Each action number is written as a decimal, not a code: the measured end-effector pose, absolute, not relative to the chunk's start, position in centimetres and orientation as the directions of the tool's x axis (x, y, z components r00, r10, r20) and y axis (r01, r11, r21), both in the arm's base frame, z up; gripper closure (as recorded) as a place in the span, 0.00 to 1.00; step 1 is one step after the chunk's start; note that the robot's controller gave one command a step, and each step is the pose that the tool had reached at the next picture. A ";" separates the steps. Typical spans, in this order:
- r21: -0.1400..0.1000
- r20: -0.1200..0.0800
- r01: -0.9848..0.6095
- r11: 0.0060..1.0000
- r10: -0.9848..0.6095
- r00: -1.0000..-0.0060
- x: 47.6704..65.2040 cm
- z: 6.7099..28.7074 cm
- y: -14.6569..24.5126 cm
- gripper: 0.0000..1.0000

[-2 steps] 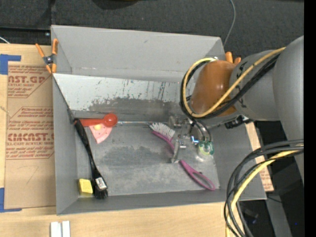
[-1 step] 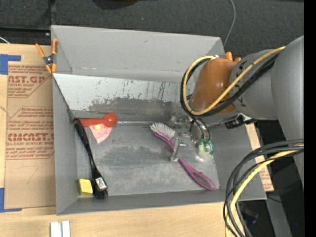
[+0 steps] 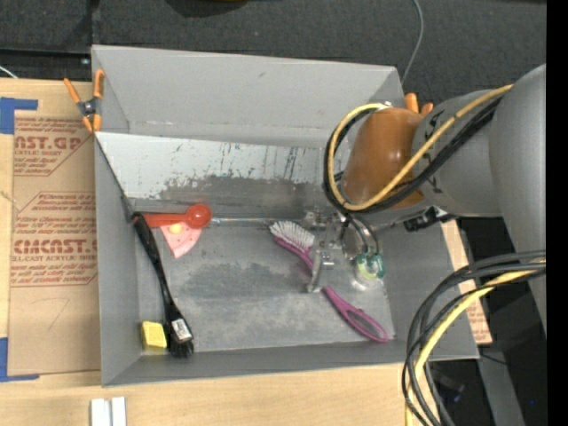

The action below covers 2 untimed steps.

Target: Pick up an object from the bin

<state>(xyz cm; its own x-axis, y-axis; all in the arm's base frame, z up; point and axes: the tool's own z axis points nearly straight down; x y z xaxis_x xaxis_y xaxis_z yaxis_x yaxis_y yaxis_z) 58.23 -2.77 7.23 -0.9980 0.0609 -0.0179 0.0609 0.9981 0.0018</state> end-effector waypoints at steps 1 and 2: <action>0.004 -0.016 0.096 0.995 0.096 -0.995 58.6 7.2 -2.9 1.00; 0.004 -0.017 0.096 0.995 0.096 -0.995 58.6 7.2 -2.9 1.00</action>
Offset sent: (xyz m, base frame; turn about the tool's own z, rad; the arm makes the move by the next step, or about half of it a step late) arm 0.0000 0.0000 0.0000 0.0000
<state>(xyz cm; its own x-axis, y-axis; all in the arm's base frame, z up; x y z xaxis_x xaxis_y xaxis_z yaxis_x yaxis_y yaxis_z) 58.63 -2.90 7.24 -0.9952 0.0962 -0.0165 0.0961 0.9954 0.0043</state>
